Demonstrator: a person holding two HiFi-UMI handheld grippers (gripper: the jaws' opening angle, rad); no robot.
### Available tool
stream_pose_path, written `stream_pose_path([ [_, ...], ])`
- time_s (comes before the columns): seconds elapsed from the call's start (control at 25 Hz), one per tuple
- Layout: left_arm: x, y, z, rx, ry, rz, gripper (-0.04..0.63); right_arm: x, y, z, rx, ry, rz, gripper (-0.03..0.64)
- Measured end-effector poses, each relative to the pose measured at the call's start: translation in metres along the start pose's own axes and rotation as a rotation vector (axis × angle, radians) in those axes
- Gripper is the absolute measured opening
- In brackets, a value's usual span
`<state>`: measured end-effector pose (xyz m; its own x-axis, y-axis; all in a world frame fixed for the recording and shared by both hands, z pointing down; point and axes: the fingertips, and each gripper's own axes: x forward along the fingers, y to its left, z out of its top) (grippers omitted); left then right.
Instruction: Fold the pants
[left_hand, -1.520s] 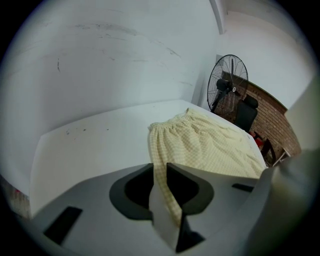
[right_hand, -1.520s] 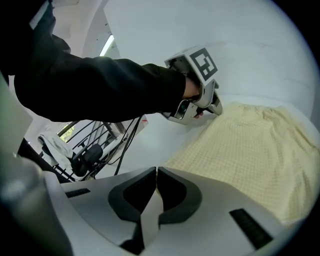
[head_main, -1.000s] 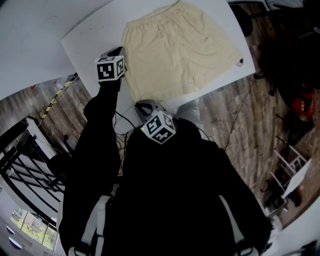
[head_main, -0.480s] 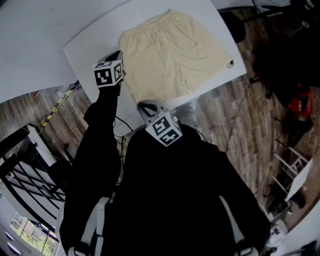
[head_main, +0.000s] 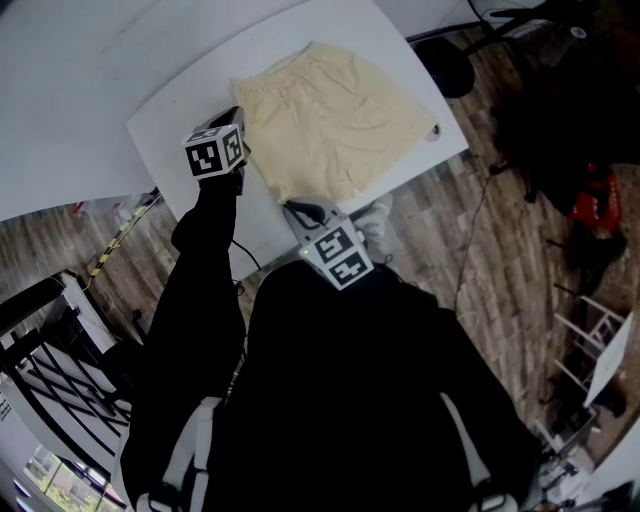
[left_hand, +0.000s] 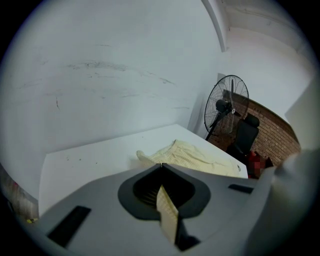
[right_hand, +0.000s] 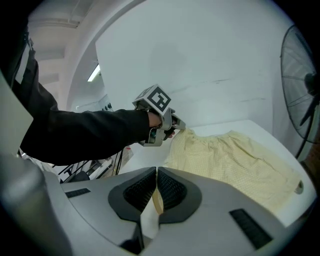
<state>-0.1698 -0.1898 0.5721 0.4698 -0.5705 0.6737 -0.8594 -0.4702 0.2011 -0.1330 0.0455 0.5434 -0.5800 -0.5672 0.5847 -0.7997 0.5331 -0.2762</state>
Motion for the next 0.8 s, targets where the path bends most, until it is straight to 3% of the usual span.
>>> stream_pose_path([
  [0.44, 0.000, -0.055, 0.053, 0.005, -0.067, -0.017, 0.006, -0.043, -0.057, 0.017, 0.017, 0.029, -0.053, 0.014],
  [0.8, 0.016, -0.086, 0.075, 0.027, -0.078, -0.015, 0.006, -0.069, -0.093, 0.021, -0.034, 0.085, -0.081, 0.014],
])
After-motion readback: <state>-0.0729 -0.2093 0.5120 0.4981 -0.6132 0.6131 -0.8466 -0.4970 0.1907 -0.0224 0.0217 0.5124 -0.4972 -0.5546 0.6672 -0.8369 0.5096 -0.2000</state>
